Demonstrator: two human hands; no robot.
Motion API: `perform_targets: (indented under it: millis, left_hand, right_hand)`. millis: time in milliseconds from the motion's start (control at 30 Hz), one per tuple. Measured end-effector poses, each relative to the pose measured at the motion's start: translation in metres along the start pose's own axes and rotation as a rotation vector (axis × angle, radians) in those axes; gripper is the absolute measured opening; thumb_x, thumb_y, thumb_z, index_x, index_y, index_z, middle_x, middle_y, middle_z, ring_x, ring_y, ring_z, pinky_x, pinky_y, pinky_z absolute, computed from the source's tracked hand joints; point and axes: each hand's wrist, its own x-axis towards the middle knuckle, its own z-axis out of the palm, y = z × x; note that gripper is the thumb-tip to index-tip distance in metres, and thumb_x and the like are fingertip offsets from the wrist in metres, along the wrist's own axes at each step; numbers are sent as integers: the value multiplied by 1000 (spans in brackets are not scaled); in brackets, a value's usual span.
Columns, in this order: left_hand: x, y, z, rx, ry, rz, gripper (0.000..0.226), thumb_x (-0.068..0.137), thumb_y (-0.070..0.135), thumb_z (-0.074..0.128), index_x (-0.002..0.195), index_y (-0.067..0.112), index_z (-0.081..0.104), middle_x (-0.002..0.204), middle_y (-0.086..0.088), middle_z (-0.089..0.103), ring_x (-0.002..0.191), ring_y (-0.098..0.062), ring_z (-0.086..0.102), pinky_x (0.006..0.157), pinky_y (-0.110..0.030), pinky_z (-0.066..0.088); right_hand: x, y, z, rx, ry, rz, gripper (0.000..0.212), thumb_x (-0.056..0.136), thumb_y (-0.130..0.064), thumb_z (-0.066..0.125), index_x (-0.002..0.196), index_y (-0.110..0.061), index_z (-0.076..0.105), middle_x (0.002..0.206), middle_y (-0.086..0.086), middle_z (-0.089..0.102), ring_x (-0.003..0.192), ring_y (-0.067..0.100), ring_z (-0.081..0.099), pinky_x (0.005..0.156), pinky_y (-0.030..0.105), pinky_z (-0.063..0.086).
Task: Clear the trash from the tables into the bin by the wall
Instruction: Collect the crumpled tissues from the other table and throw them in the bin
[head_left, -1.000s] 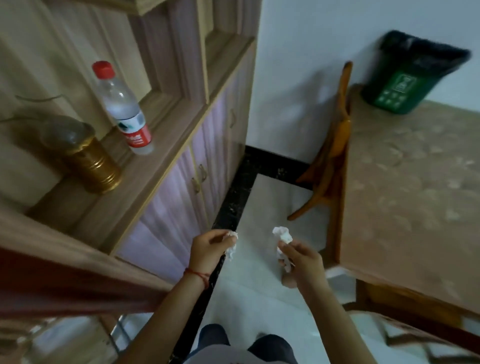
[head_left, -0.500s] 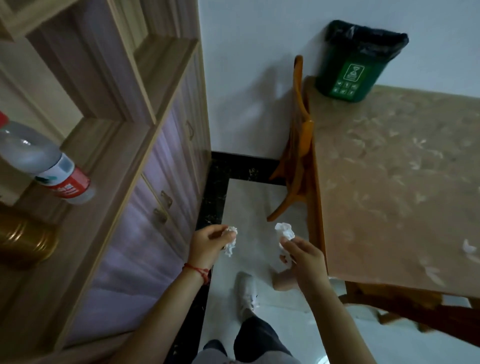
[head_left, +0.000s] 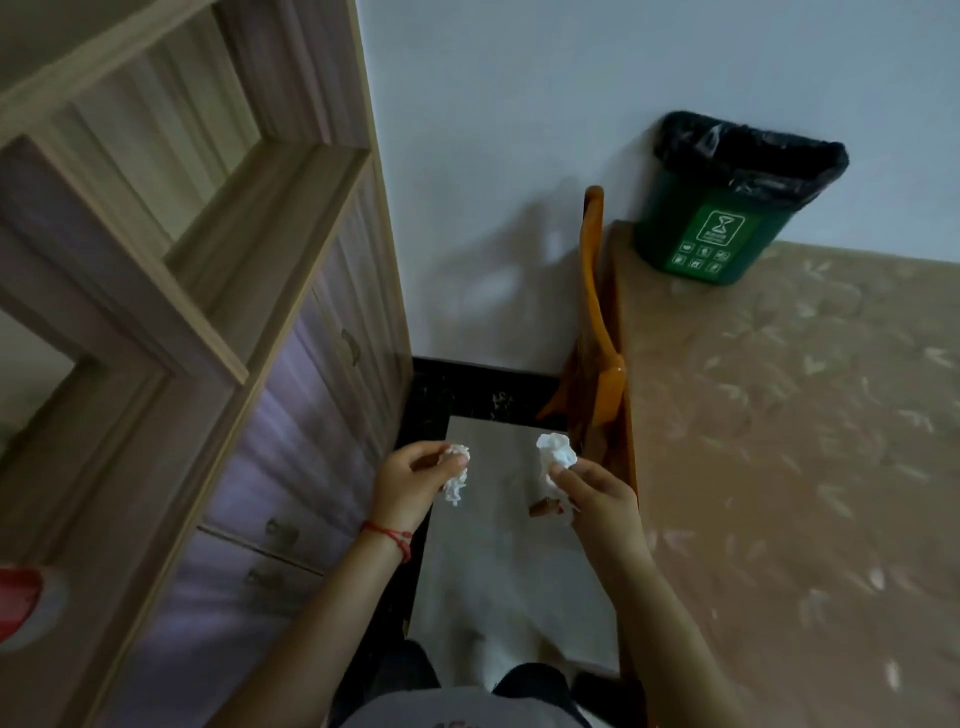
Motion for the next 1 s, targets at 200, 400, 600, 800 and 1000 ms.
perform_targets:
  millis: [200,400,600,800,1000]
  left_hand:
    - [77,32,8,-5,-35,-11,17,64,16,77,79,15,69,68,1,69,72,-18,62,76,-35,51]
    - [167,73,14,8,-103,30,14,72,6,73,73,19,69,57,11,69,59,-1,63,69,-30,51]
    - [245,119,18,12,-143,80,12,76,-1,67,75,11,68,52,12,67,53,3,60,55,-14,51]
    - [301,148,35,-10,-153,53,17,76,-1,67,70,15,66,51,13,67,52,4,60,53,-11,50]
    - [355,167,68,3,-148,54,15,77,0,67,72,14,67,50,11,67,51,2,61,52,-12,50]
  right_hand:
    - [62,-28,23,20,-1,23,15,85,-16,63,80,-2,65,74,10,62,70,22,57,56,22,49]
    - [132,-68,59,66,61,12,12,86,-14,60,88,-4,66,83,4,63,76,17,59,65,24,51]
    - [192,-109,90,67,69,-7,12,87,-16,59,85,-7,66,78,6,62,68,13,56,53,17,45]
    - [244,-137,102,54,81,-30,17,87,-20,58,88,-6,67,67,-1,64,60,6,59,51,14,45]
    - [308,-165,99,66,105,-29,19,86,-18,60,95,-2,66,75,7,64,66,14,59,57,19,49]
